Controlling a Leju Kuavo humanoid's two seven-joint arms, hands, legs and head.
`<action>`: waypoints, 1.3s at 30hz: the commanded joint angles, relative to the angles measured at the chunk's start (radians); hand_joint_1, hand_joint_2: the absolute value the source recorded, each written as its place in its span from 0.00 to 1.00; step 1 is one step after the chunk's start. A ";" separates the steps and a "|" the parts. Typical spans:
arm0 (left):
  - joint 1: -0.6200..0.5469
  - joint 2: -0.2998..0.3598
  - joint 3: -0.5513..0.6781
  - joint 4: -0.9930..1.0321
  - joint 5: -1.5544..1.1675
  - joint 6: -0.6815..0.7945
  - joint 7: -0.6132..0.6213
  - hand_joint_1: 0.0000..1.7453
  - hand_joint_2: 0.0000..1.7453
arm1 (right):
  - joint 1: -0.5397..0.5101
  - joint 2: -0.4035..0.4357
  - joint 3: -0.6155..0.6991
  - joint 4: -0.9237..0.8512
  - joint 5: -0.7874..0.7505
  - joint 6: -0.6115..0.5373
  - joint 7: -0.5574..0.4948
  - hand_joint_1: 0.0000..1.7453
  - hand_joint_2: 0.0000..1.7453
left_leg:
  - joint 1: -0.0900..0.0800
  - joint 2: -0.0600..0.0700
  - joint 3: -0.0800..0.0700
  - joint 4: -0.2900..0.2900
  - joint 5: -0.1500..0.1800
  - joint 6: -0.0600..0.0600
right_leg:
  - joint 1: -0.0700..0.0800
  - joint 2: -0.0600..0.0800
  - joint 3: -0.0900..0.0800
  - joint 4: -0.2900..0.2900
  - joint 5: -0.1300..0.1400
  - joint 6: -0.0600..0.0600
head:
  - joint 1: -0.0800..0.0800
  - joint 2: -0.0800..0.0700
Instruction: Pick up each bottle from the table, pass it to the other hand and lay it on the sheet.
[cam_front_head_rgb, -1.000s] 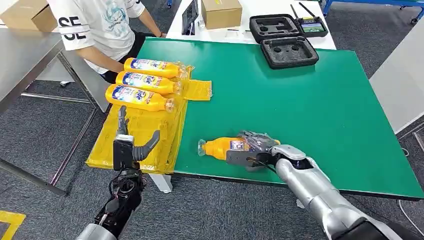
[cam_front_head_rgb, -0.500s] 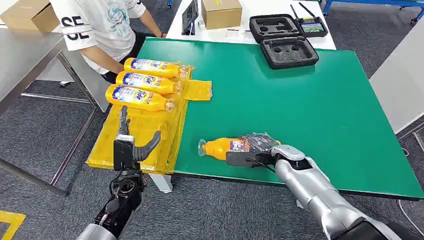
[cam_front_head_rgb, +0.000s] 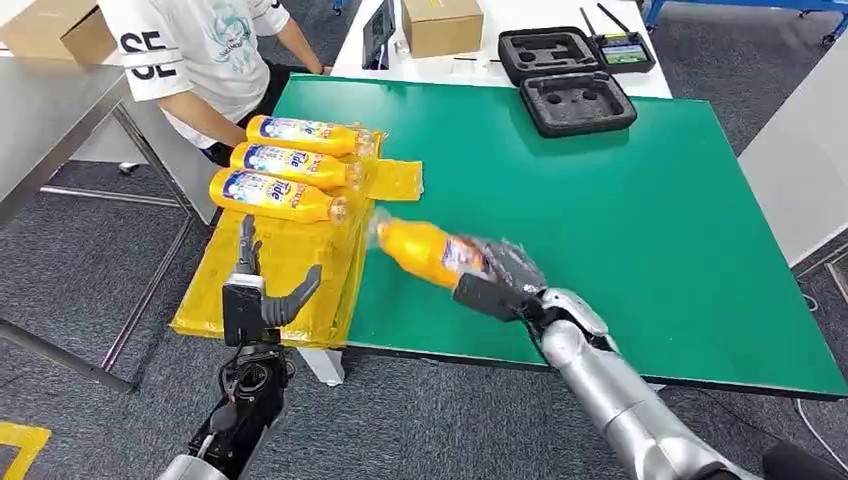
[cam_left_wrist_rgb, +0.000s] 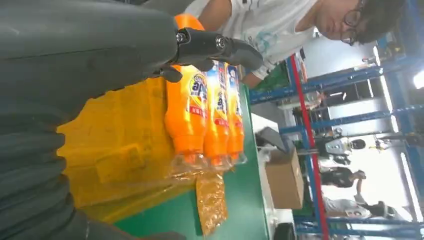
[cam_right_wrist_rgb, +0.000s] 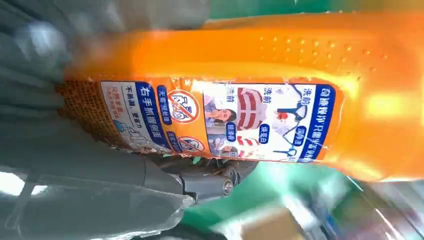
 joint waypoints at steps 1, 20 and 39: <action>0.022 0.005 0.026 -0.078 0.100 -0.142 0.062 0.00 1.00 | 0.071 0.121 -0.205 -0.122 -0.205 -0.083 -0.178 1.00 1.00 | 0.001 0.000 0.000 0.000 0.000 -0.001 | 0.001 0.000 0.000 0.000 0.000 -0.001 | 0.000 0.000; 0.043 0.058 -0.175 -0.200 -0.014 -0.458 0.104 0.00 1.00 | 0.075 0.230 -0.127 0.100 -0.243 0.045 -0.274 1.00 1.00 | 0.000 0.001 0.001 -0.001 0.000 -0.001 | 0.000 0.001 0.001 -0.001 0.000 -0.001 | 0.000 0.000; -0.001 0.038 -0.124 -0.071 0.032 -0.553 0.141 0.00 1.00 | 0.029 0.286 0.018 0.219 -0.033 -0.019 -0.261 1.00 1.00 | 0.001 0.002 0.001 -0.001 0.000 -0.001 | 0.001 0.002 0.001 -0.001 0.001 -0.002 | 0.000 0.000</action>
